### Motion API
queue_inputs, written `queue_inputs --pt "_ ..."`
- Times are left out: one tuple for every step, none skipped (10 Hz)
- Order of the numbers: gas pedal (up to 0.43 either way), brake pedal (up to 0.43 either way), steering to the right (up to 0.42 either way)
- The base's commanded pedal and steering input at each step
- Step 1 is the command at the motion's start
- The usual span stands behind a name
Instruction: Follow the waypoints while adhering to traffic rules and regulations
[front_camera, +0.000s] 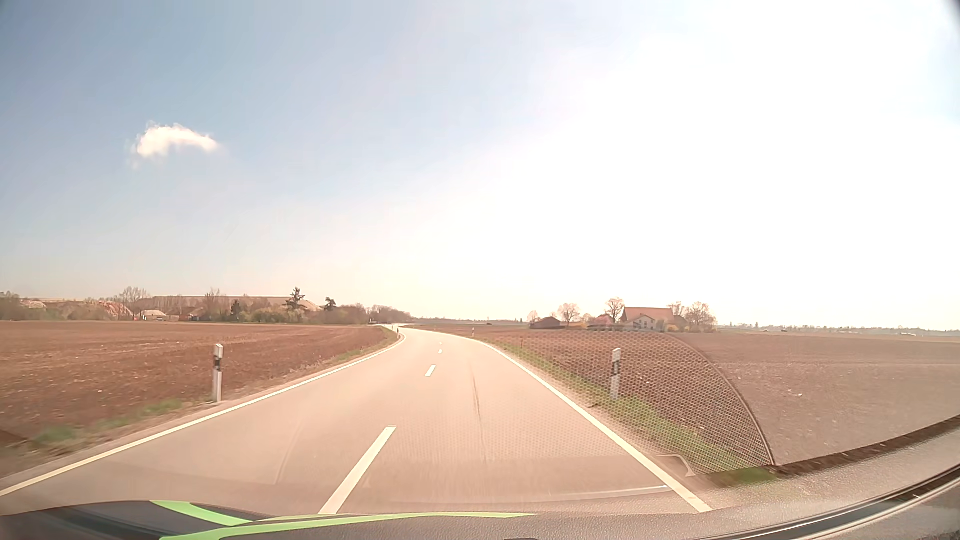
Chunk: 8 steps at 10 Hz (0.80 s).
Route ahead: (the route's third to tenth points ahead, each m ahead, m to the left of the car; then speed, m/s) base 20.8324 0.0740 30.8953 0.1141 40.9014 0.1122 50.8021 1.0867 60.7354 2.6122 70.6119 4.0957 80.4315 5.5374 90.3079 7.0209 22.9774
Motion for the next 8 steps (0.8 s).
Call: queue_inputs --pt "0.169 0.0 -0.008" --pt "0.169 0.0 -0.008" --pt "0.169 0.0 -0.008" --pt "0.169 0.0 -0.008" --pt "0.169 0.0 -0.008" --pt "0.169 0.0 -0.008" --pt "0.169 0.0 -0.008" --pt "0.169 0.0 -0.008"
